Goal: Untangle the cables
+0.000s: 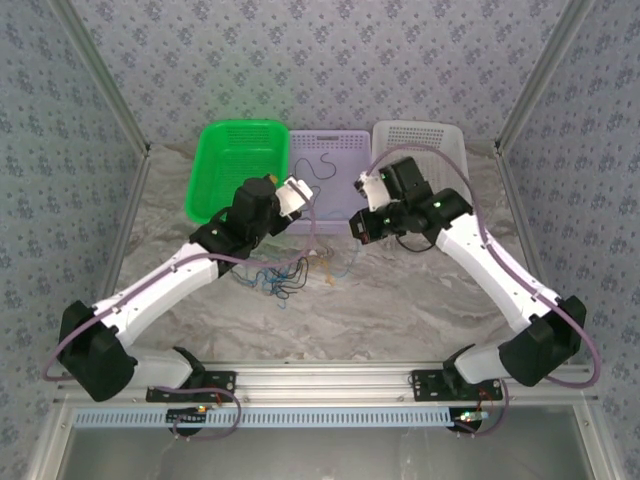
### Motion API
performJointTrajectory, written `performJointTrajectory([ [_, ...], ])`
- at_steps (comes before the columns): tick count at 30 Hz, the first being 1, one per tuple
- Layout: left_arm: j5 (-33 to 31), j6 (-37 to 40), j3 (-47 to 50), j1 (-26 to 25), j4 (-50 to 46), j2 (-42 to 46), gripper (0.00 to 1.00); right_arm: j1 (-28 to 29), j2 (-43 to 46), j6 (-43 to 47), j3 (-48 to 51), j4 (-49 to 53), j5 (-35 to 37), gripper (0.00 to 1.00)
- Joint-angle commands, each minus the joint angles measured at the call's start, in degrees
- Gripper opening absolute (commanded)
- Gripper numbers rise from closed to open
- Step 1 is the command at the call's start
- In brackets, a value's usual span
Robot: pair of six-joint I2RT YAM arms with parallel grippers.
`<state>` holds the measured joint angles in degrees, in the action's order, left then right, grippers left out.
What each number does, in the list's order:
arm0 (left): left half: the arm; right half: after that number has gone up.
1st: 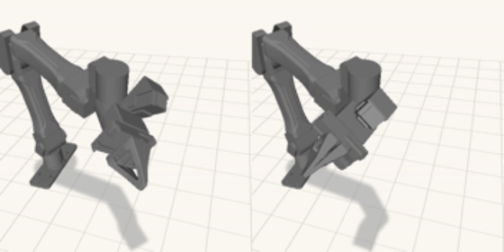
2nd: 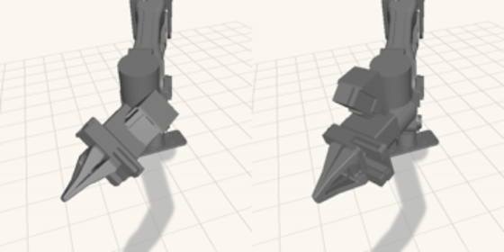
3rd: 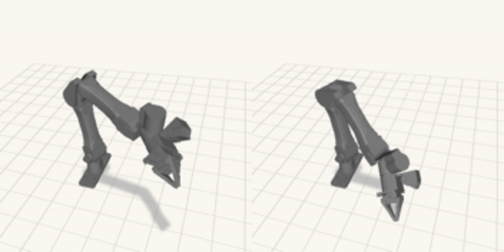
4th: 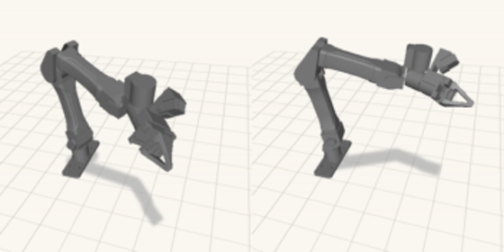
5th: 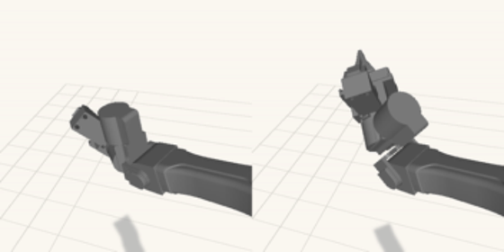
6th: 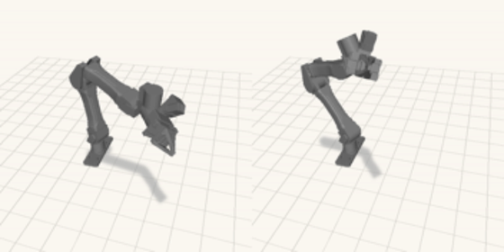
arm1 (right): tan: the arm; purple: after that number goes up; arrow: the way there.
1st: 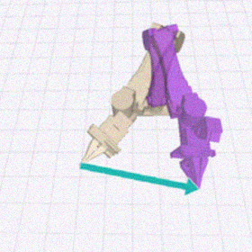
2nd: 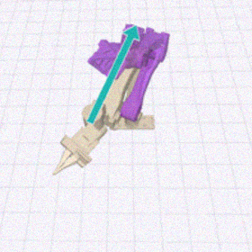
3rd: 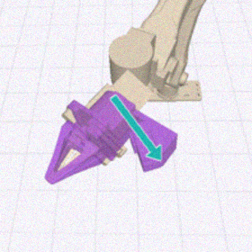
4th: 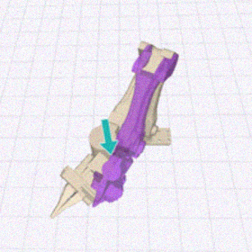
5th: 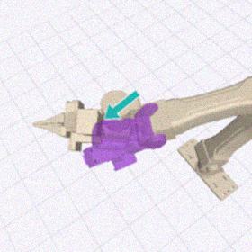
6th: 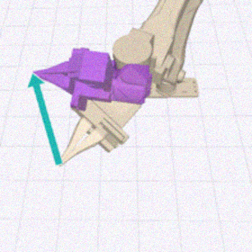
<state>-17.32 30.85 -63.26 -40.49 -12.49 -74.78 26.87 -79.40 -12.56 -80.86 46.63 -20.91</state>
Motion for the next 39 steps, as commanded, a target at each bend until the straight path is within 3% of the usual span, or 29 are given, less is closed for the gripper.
performJointTrajectory([
  [1, 4.0, -1.0, 1.2, 0.4, -4.9, 2.1, 0.63, -3.6, 1.3, -1.6, -3.4, 3.2, -2.4, 0.00],
  [8, 11.9, -5.4, 1.7, 0.8, -6.6, 4.9, 0.66, -11.3, -0.4, -2.0, -6.6, 5.0, -4.8, 0.00],
  [11, 12.2, -10.1, 1.5, 1.2, -6.0, 5.8, 0.65, -13.8, -1.5, -3.2, -8.3, 4.4, -4.2, 0.00],
  [20, 14.3, -41.2, 1.5, 1.5, -8.5, 9.7, 0.56, -24.7, -10.7, -10.1, -16.0, -3.4, -4.7, 0.00],
  [23, 17.2, -48.0, 4.6, 1.2, -7.2, 12.5, 0.53, -27.9, -15.3, -13.2, -18.8, -7.6, -4.7, 0.00],
  [29, 18.6, -53.0, 9.5, -0.3, -7.5, 19.7, 0.52, -33.3, -25.5, -19.4, -23.7, -16.1, -4.7, 0.00],
  [34, 18.4, -55.4, 10.8, -0.5, -10.6, 23.5, 0.53, -34.0, -36.2, -19.7, -31.2, -12.6, -5.3, 0.00],
  [39, 20.0, -60.3, 12.3, -0.6, -13.0, 24.1, 0.53, -33.7, -40.2, -18.1, -30.8, -8.3, -5.7, 0.32],
])
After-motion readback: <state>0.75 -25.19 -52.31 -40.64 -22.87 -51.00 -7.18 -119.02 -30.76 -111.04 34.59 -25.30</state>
